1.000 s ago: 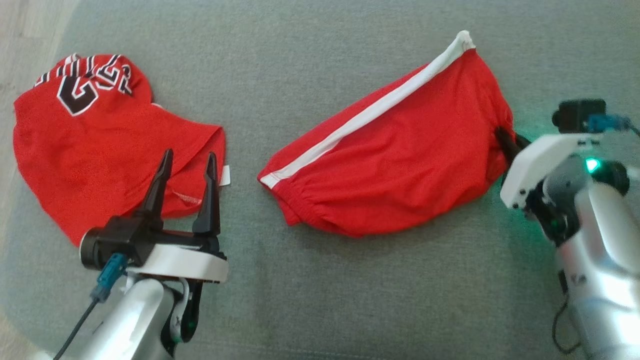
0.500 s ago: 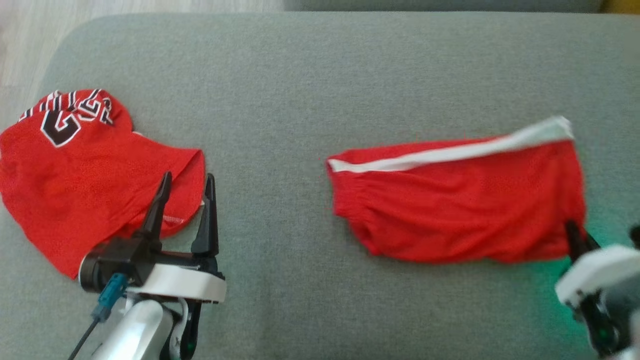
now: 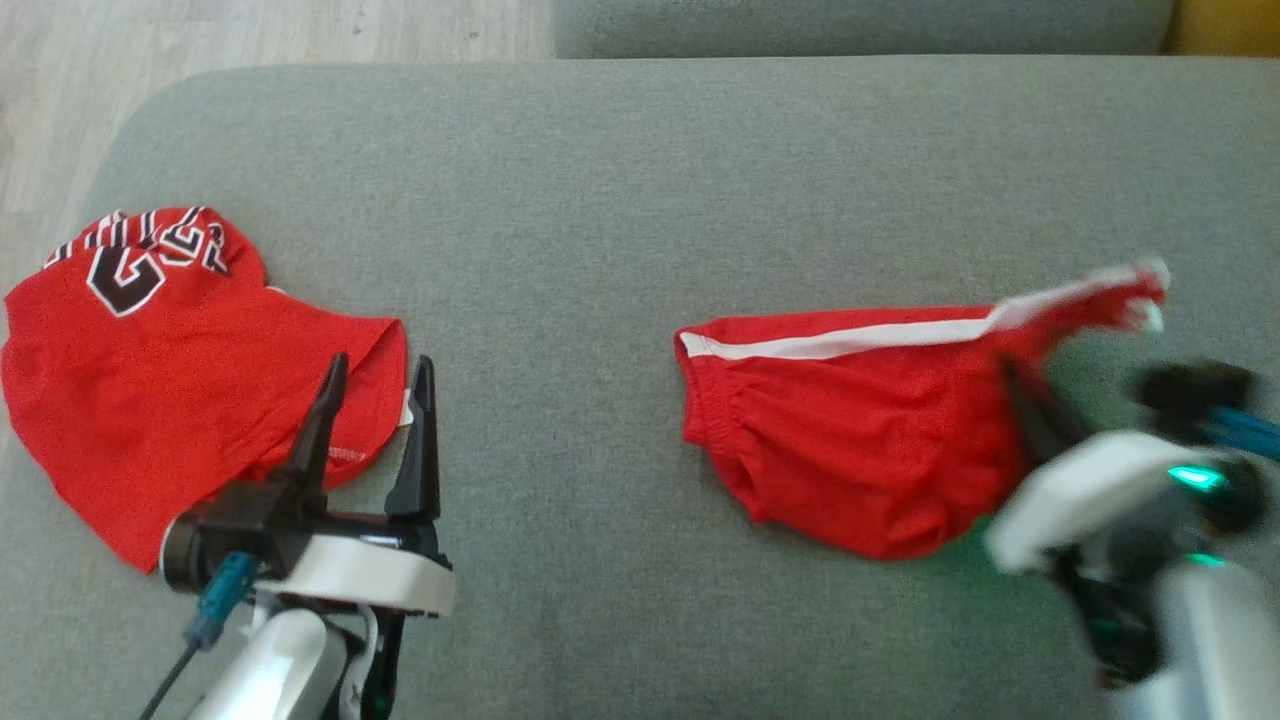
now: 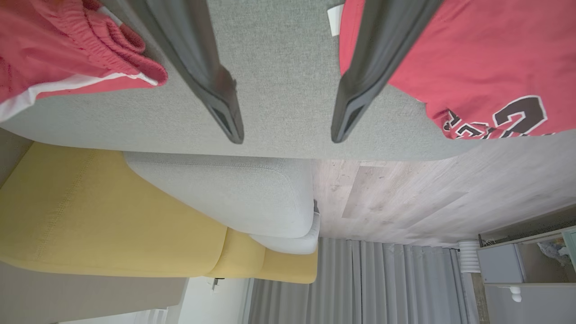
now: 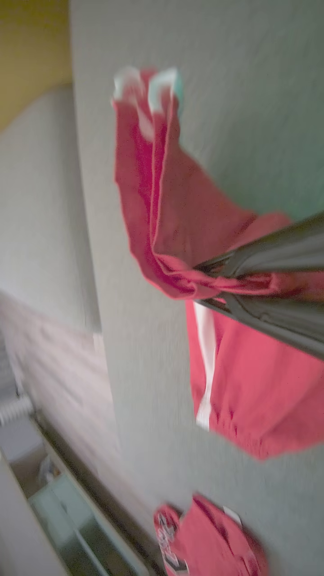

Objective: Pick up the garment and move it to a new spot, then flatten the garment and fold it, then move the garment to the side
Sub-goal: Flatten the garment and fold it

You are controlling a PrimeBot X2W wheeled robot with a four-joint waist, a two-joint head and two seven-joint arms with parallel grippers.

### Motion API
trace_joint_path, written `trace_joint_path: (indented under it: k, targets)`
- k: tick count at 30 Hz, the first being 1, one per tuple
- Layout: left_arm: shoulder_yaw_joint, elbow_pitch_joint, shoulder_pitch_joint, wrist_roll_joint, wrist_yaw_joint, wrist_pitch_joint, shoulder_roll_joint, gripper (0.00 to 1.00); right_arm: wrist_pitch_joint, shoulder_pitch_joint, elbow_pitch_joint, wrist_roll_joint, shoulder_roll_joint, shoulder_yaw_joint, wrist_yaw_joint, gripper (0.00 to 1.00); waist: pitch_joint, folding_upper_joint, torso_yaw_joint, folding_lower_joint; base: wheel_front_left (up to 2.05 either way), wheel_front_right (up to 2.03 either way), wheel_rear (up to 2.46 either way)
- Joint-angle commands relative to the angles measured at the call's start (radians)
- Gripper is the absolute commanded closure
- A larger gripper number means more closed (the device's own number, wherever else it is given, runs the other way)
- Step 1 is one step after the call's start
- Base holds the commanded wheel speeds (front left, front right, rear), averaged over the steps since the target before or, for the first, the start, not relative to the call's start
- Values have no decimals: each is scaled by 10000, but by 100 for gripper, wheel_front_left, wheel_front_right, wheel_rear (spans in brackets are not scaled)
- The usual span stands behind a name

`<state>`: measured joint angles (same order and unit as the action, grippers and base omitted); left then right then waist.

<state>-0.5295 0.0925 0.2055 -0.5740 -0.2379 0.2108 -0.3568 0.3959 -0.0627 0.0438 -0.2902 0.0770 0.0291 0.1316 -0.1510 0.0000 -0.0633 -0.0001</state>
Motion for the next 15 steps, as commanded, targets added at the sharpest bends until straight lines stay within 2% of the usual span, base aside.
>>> trace_joint_path:
  k: [1, 6, 14, 15]
  targets:
    - [292, -284, 166, -48, -67, -16, -258, 0, 93, -577, 526, -73, 132, -719, -9, 100, 19, 0, -28, 1, 0, 0, 0]
    - [238, -286, 183, -83, -66, 3, -176, 0, 479, -1054, 133, -698, 27, -3132, -9, 100, 35, 0, -254, 1, 0, 0, 0]
    - [222, -170, 167, -154, -78, 96, -43, 0, 245, -902, -1410, -1773, -187, -5136, -9, 100, -118, 0, -634, 1, 0, 0, 0]
    - [221, -152, 162, -162, -78, 109, -26, 0, 187, -854, -1509, -1836, -199, -5260, -9, 90, -134, 0, -654, 1, 0, 0, 0]
